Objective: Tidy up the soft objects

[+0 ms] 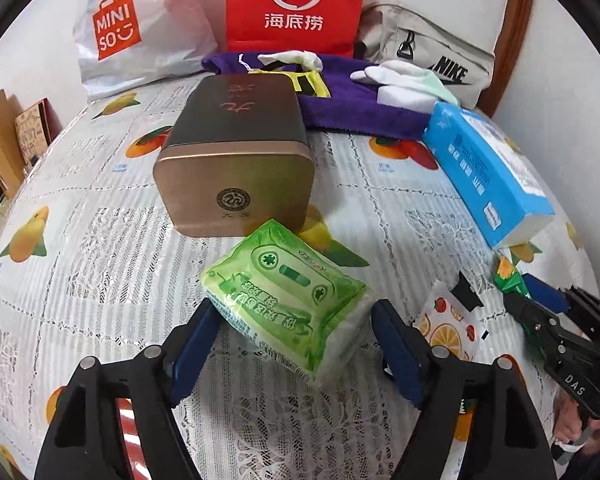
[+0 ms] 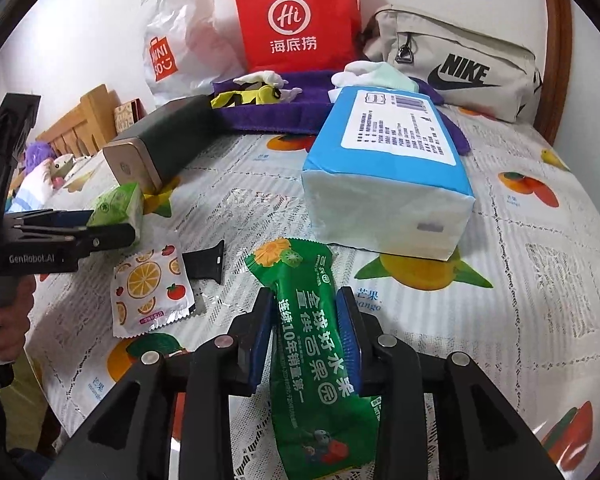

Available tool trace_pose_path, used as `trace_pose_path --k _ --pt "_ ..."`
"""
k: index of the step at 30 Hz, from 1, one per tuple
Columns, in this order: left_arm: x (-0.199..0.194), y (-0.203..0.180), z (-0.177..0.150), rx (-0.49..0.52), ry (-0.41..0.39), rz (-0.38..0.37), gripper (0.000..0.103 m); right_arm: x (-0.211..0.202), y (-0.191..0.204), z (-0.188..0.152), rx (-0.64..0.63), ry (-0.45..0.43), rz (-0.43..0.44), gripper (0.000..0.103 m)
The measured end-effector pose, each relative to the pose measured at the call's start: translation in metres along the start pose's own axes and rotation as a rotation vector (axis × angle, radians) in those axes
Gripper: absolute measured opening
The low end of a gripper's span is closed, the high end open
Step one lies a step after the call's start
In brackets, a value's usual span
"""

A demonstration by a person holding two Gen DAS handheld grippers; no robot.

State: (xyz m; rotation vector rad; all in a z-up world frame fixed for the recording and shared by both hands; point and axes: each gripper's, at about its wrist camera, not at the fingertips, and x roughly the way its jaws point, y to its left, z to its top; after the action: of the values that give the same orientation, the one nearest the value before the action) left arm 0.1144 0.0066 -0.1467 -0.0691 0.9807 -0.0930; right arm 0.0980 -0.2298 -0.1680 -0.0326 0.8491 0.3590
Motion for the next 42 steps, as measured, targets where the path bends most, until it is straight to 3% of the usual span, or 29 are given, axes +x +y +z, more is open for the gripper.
trace_pose_path --k 6,13,20,31,42 --pt "-0.015 0.011 -0.002 -0.024 -0.014 -0.035 0.064 -0.003 0.003 0.0 0.002 0.013 -0.011 0.027" --pt "-0.045 0.019 0.004 -0.039 -0.067 -0.033 0.064 -0.016 0.008 0.0 0.003 0.034 0.02 0.022" --pt "-0.069 0.019 0.016 -0.04 -0.103 -0.032 0.064 -0.049 0.01 0.013 0.001 -0.018 0.041 0.021" --pt "-0.096 0.009 0.057 -0.012 -0.162 -0.029 0.064 -0.087 0.008 0.066 0.007 -0.117 0.067 0.021" --pt "-0.093 0.009 0.099 -0.022 -0.184 -0.027 0.064 -0.077 -0.001 0.118 0.035 -0.13 0.06 0.021"
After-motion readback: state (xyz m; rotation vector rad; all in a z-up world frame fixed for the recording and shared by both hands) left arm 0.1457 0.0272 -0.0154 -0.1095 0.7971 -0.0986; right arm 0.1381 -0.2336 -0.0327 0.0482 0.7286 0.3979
